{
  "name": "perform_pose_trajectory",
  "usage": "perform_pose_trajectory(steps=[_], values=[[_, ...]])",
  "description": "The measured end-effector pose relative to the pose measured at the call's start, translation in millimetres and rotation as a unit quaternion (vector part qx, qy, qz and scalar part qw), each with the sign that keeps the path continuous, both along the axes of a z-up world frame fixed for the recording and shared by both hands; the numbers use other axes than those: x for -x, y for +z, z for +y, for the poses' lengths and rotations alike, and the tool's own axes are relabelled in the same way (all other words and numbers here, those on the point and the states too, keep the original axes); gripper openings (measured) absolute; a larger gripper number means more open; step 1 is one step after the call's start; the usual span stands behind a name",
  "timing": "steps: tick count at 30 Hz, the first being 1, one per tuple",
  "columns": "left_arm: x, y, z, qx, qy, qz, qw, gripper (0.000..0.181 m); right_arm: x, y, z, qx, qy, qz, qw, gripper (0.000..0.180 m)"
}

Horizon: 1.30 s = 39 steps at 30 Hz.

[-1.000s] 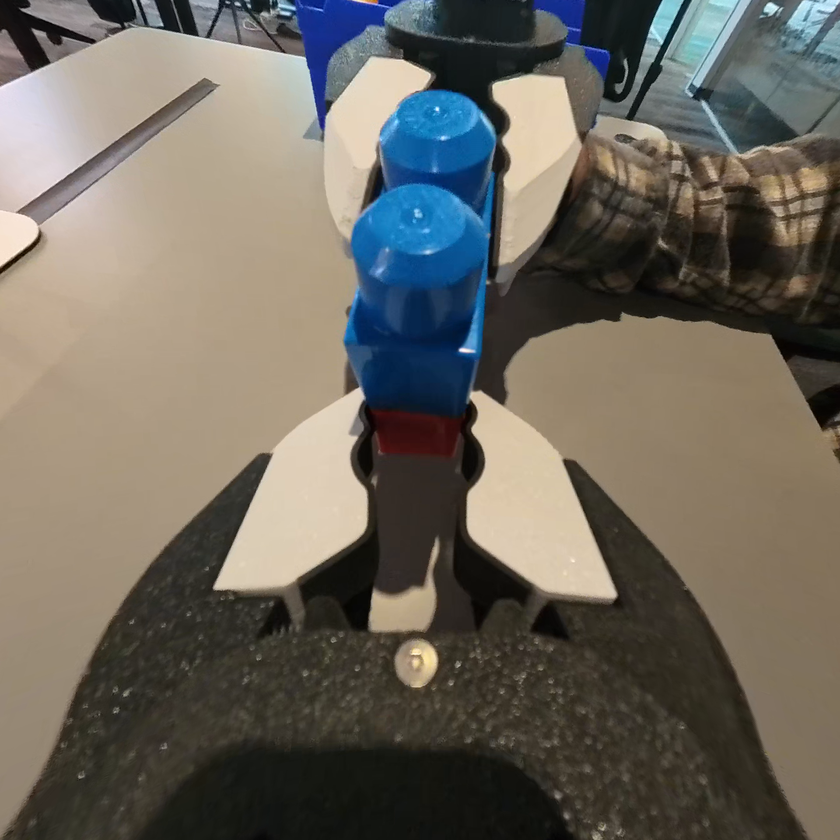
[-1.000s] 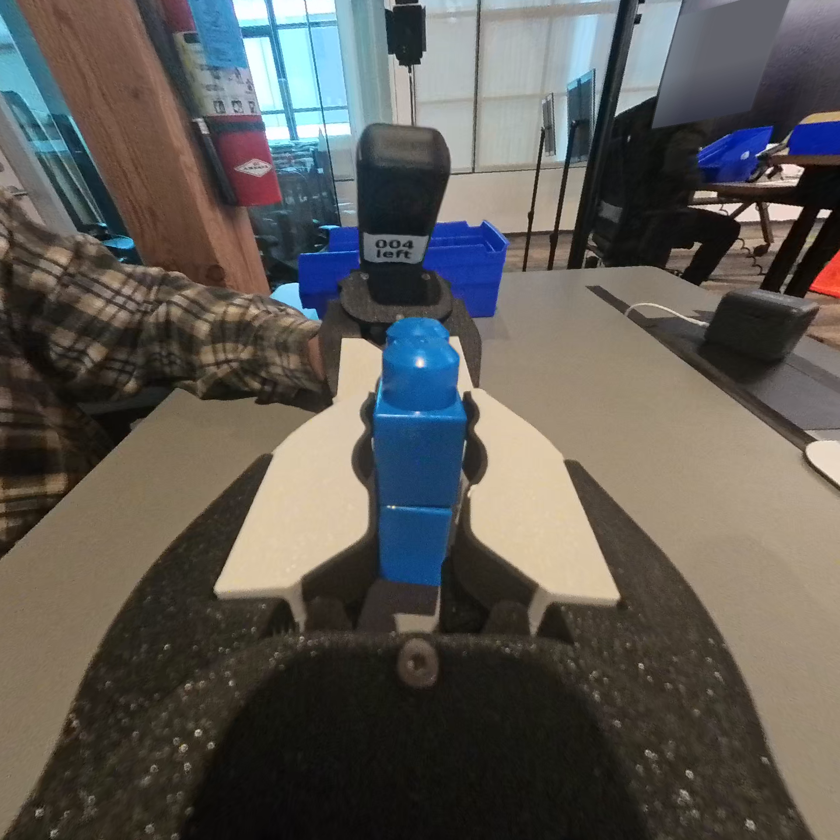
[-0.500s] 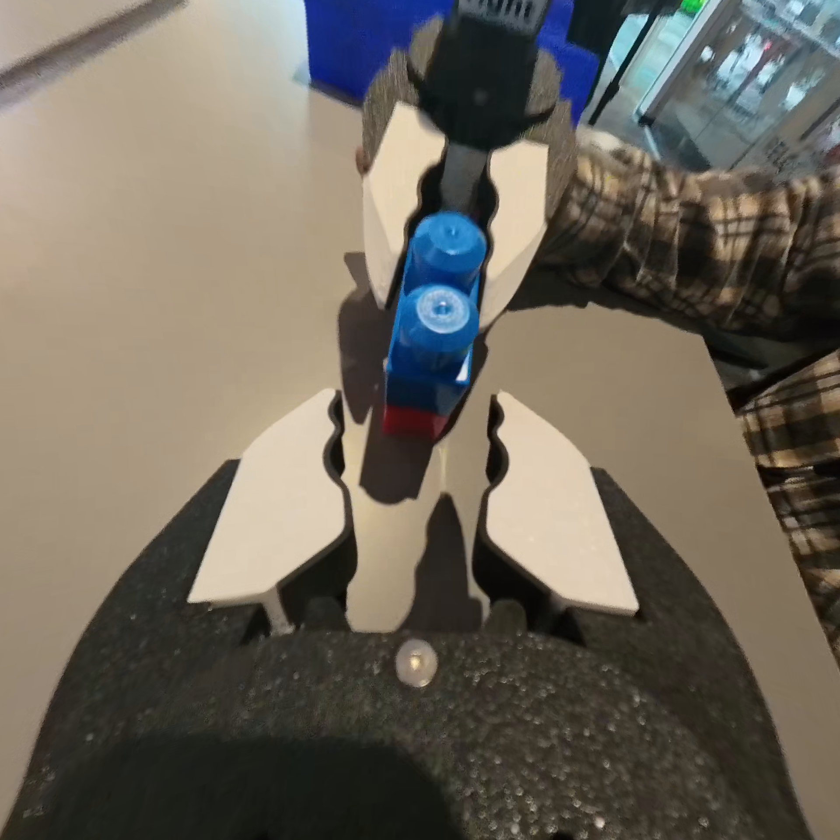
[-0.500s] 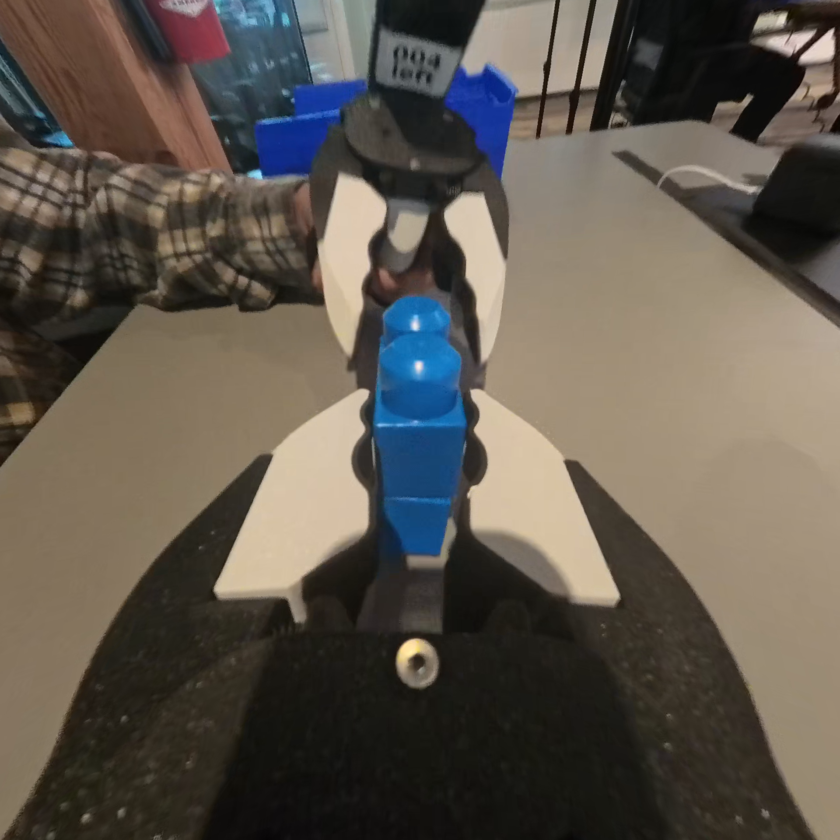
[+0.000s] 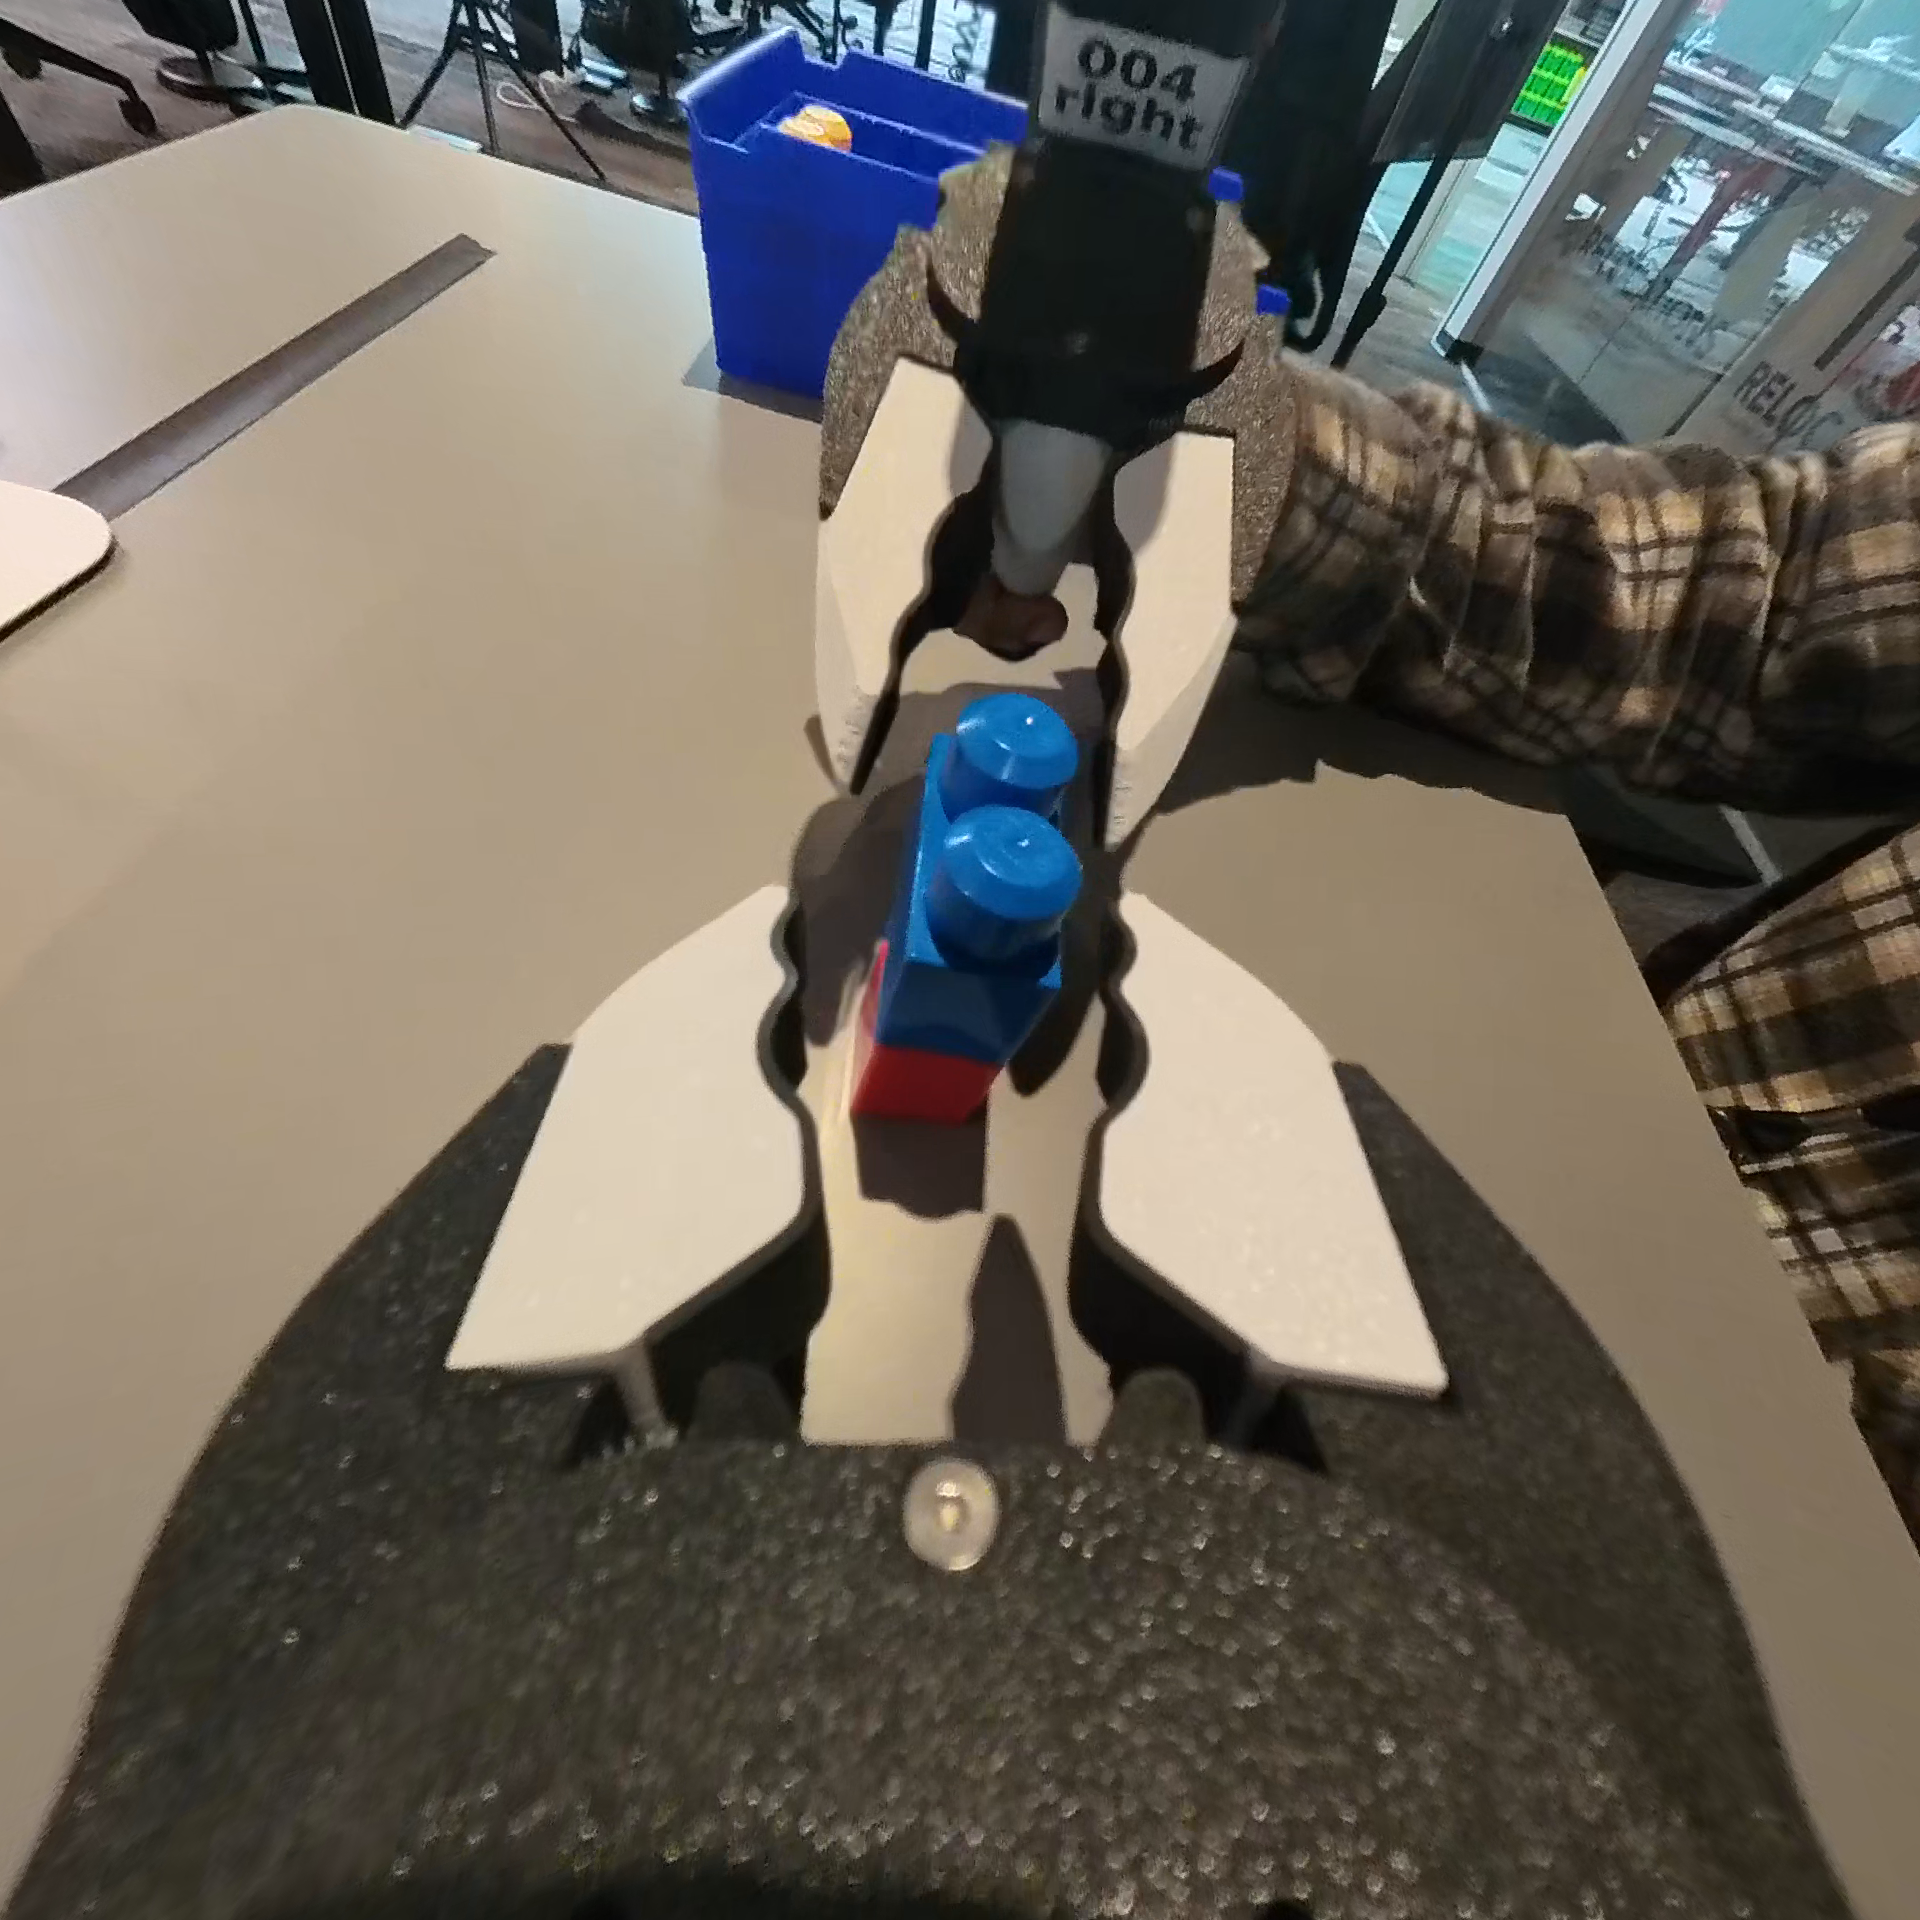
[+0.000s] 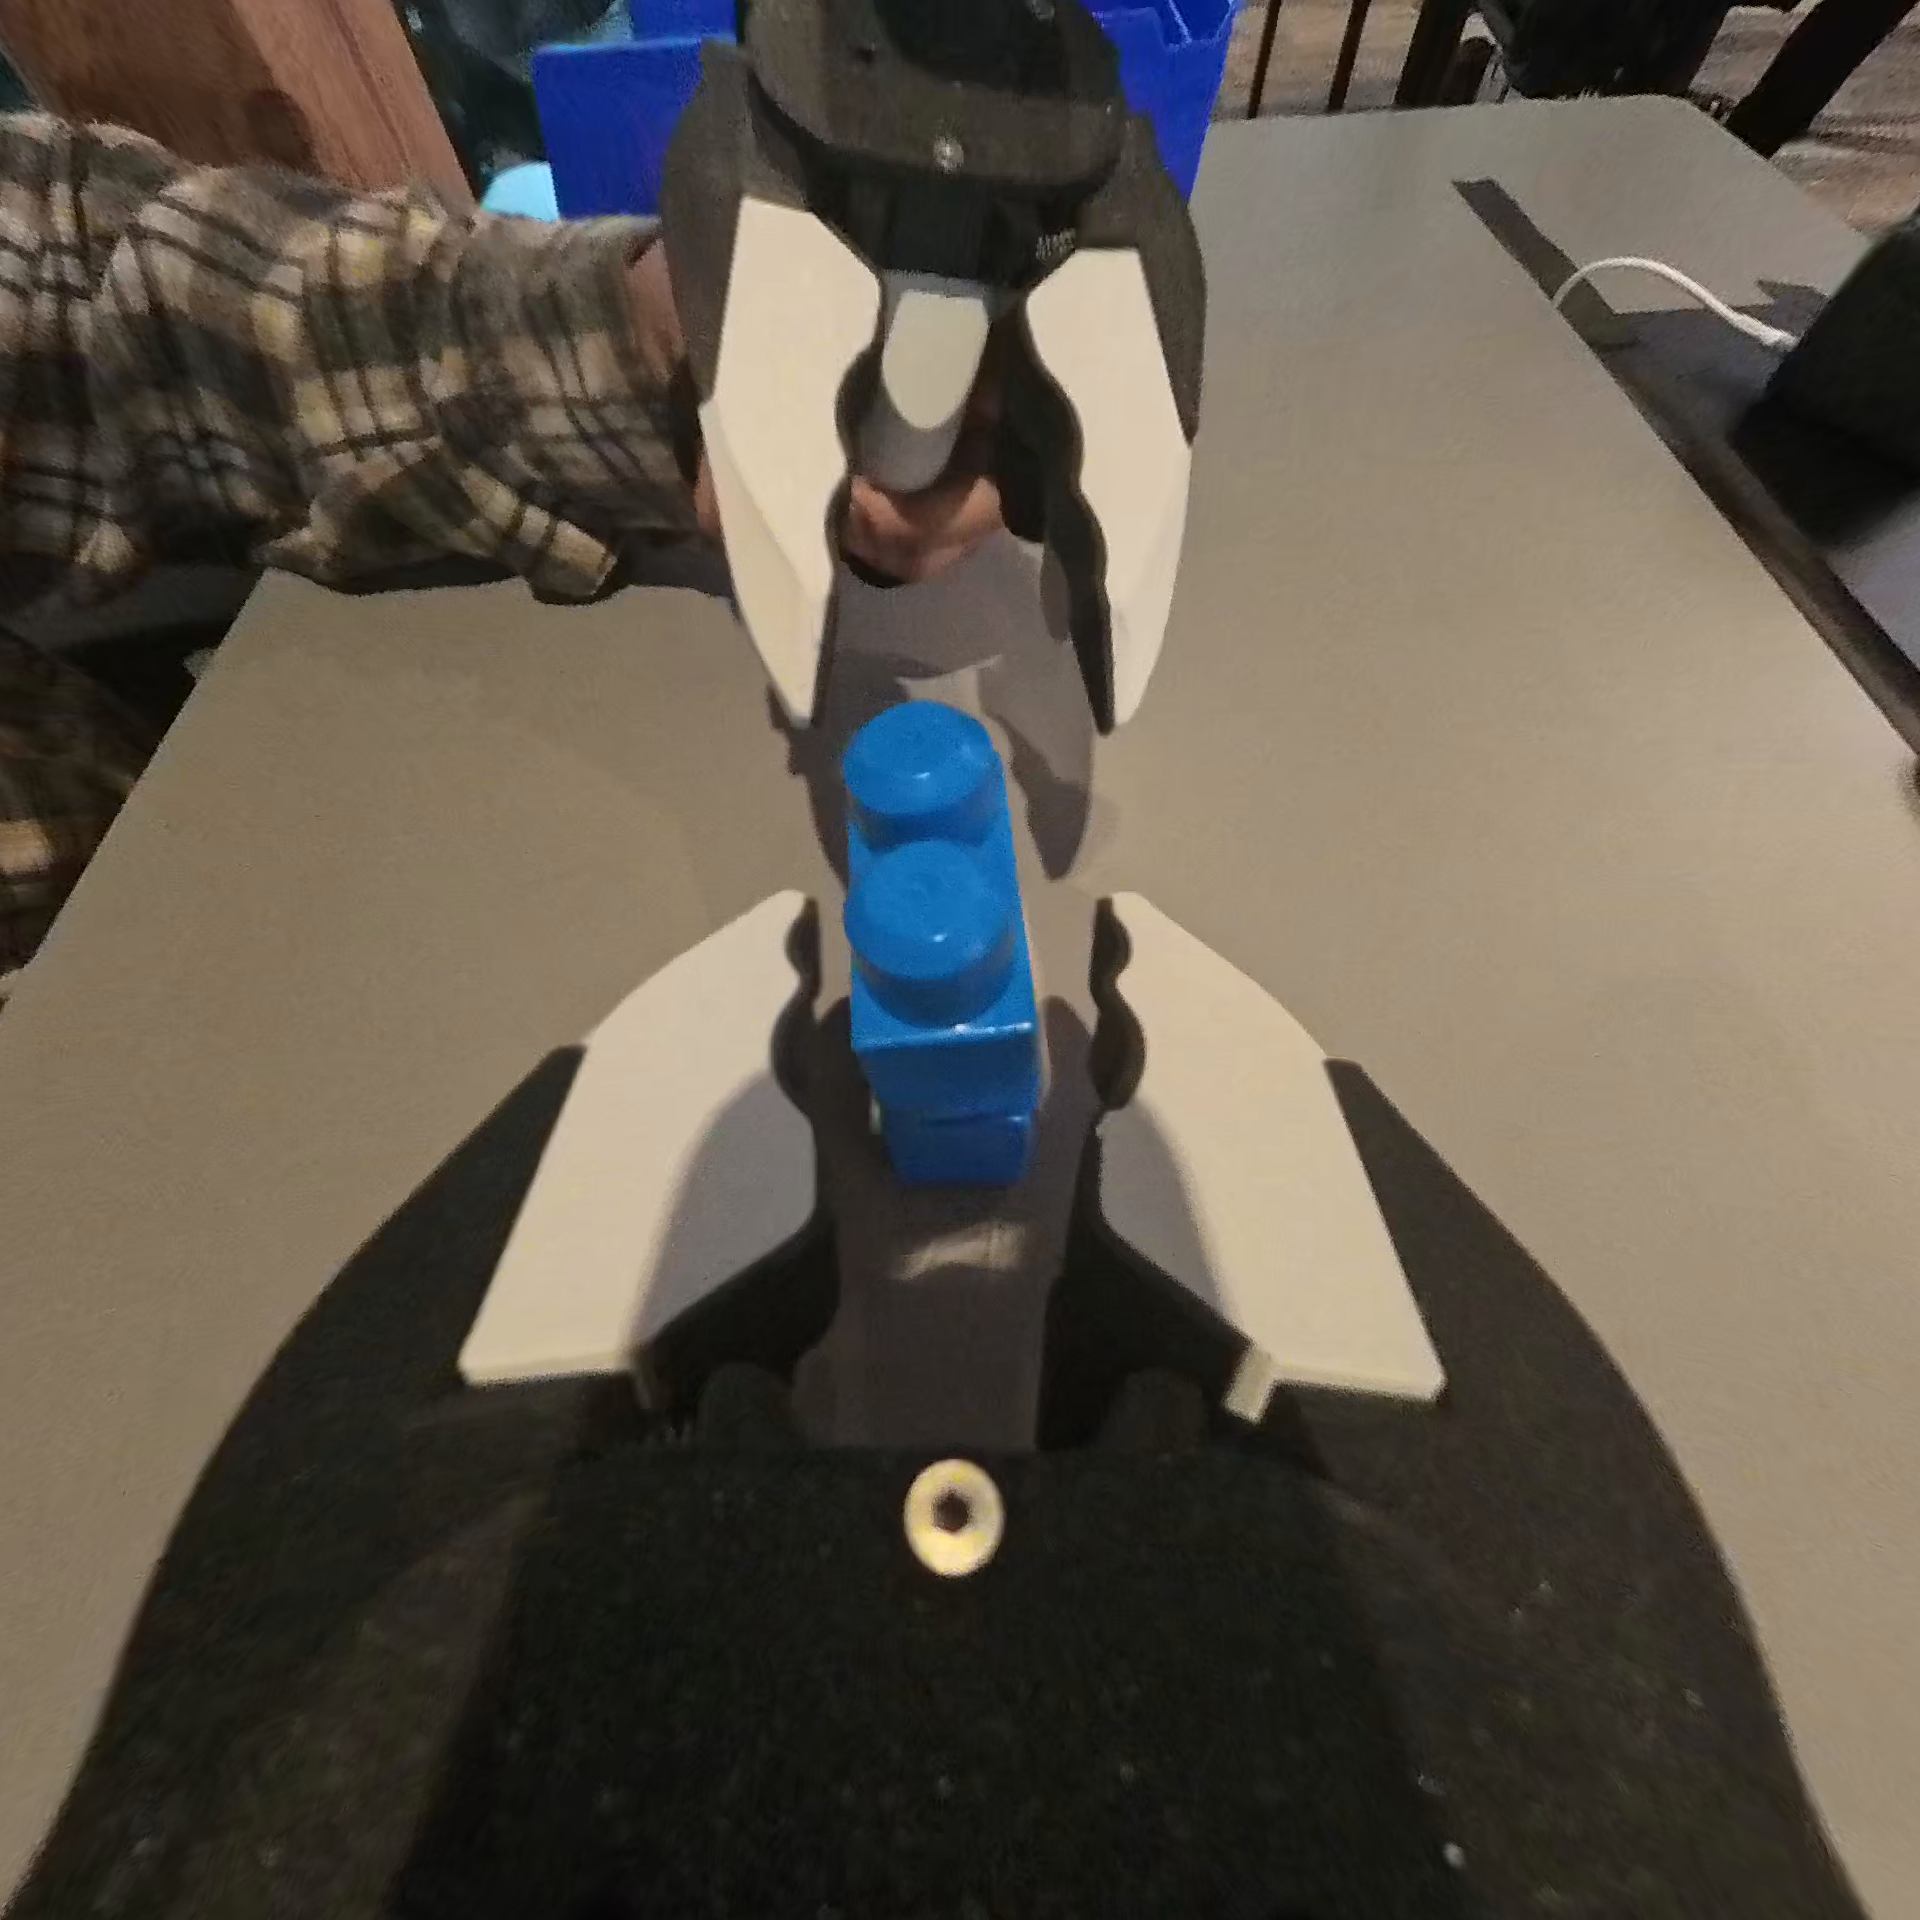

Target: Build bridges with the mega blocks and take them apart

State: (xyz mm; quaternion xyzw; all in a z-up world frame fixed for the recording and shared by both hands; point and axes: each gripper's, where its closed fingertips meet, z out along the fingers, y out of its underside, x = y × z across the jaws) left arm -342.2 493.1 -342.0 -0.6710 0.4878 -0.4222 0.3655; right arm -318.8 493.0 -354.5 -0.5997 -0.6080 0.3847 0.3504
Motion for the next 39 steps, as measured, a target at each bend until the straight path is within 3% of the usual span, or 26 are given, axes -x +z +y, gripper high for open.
perform_pose_trajectory(steps=[2,12,19,24,28,33,39], values=[[0,0,0,0.003,-0.002,-0.003,1.000,0.054,2,-1,0,-0.010,0.004,-0.011,1.000,0.033],[5,-5,-2,0.024,-0.016,-0.007,1.000,0.046,-1,-5,-1,0.009,0.003,0.004,1.000,0.032],[9,-23,-6,0.039,-0.034,0.041,0.998,0.046,0,-4,-1,-0.003,0.005,0.009,1.000,0.032],[25,-30,-5,0.026,-0.031,0.081,0.996,0.038,-14,10,2,-0.039,-0.007,0.044,0.998,0.048],[29,-39,-4,0.038,-0.028,0.098,0.994,0.037,-35,0,7,-0.036,-0.020,0.023,0.999,0.059],[23,-55,-6,0.031,-0.026,0.146,0.988,0.037,-37,-18,5,-0.032,-0.017,-0.006,0.999,0.059],[12,-57,-12,0.033,-0.038,0.144,0.988,0.037,-25,8,1,-0.050,-0.003,0.025,0.998,0.059]])
